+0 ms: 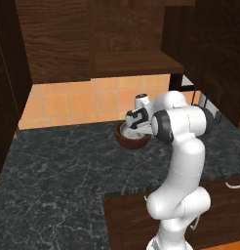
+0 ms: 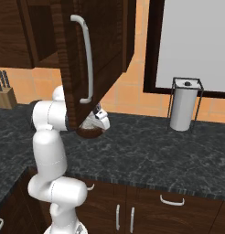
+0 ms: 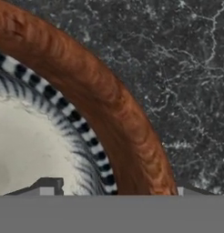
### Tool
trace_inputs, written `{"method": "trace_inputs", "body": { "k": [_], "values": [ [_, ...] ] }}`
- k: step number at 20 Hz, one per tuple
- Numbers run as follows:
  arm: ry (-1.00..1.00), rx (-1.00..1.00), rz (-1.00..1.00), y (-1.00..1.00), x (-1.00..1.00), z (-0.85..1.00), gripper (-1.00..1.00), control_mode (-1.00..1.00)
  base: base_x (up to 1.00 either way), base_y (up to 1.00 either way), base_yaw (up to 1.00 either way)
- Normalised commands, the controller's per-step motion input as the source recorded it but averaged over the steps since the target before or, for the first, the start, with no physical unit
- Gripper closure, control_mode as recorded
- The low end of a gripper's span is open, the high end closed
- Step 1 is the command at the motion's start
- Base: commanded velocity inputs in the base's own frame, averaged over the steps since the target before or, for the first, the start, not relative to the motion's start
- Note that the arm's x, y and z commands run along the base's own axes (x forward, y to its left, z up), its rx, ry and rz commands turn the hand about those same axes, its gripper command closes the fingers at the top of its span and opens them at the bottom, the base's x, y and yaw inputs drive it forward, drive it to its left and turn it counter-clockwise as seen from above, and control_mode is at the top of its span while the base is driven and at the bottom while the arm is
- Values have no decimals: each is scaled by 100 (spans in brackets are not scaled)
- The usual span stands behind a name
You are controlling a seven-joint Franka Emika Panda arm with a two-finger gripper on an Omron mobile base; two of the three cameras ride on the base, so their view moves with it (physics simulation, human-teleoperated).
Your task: Pick up the bowls on the counter and stack them on top of one another in the open cabinet. Place the smaller bowl on top of the larger bowl.
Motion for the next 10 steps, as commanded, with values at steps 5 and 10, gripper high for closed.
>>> {"method": "trace_inputs", "body": {
  "k": [5, 10],
  "values": [
    [0, 0, 0, 0, 0, 0, 100, -100, 0, 0, 0],
    [-16, 0, 0, 0, -54, 15, 100, -100, 0, 0, 0]
  ]
}}
